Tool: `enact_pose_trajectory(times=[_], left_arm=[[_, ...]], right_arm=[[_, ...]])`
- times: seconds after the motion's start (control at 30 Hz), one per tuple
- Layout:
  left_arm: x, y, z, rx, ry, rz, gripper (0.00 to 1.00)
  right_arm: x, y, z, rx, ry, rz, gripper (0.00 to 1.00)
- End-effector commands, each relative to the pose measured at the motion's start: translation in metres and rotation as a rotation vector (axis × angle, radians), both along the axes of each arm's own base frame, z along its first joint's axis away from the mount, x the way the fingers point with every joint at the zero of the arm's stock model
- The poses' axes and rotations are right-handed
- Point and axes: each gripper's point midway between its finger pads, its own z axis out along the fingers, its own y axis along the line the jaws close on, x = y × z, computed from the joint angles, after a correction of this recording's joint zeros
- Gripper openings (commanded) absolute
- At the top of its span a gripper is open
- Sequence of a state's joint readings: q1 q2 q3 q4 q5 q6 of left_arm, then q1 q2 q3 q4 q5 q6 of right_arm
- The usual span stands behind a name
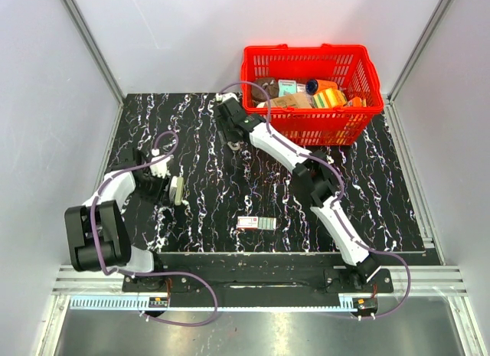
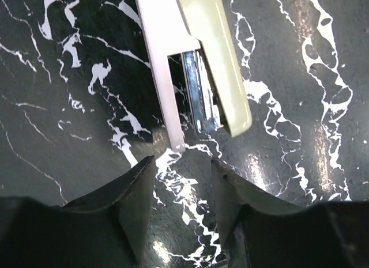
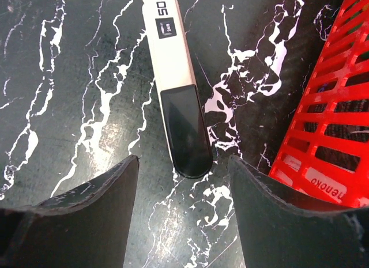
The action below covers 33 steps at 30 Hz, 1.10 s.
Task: Unload the staples from the stapler
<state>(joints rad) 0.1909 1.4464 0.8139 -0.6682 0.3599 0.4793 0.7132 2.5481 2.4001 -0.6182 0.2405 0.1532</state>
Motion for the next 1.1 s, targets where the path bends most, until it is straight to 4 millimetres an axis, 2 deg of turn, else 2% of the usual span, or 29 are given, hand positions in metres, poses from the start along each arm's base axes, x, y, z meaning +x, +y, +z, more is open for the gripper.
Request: enact_pose_trajectory(times=[0.0, 0.13, 0.23, 0.37, 0.47, 0.6, 0.7, 0.87, 0.93, 1.07], left_arm=[[-0.005, 0.007, 0.024, 0.053, -0.084, -0.008, 0.5], [-0.003, 0.008, 0.047, 0.07, -0.149, -0.007, 0.55], [0.0, 0.008, 0.062, 0.073, -0.184, -0.005, 0.57], [0.002, 0.007, 0.067, 0.069, -0.199, -0.004, 0.61], [0.003, 0.006, 0.066, 0.059, -0.196, 0.001, 0.61], [0.004, 0.005, 0.067, 0.049, -0.202, 0.012, 0.6], [0.003, 0.003, 0.071, 0.04, -0.212, 0.019, 0.61], [-0.003, -0.003, 0.08, 0.018, -0.23, 0.015, 0.61], [-0.006, -0.005, 0.085, 0.012, -0.241, 0.01, 0.61], [-0.011, -0.008, 0.089, 0.008, -0.253, 0.001, 0.61]], right_arm=[[0.013, 0.009, 0.005, 0.038, -0.032, 0.014, 0.67], [0.017, 0.014, -0.003, 0.053, -0.038, 0.013, 0.61], [0.017, 0.019, -0.005, 0.071, -0.035, 0.021, 0.53], [0.011, 0.028, -0.001, 0.078, -0.041, 0.04, 0.35], [-0.004, 0.039, 0.001, 0.055, -0.044, 0.065, 0.18], [-0.035, 0.053, 0.003, -0.011, -0.061, 0.103, 0.01], [-0.064, 0.051, 0.007, -0.044, -0.047, 0.096, 0.0], [-0.105, 0.024, 0.013, 0.008, -0.003, 0.018, 0.0], [-0.123, 0.008, 0.008, 0.028, 0.034, -0.017, 0.0], [-0.163, -0.01, 0.0, 0.053, 0.084, -0.047, 0.0]])
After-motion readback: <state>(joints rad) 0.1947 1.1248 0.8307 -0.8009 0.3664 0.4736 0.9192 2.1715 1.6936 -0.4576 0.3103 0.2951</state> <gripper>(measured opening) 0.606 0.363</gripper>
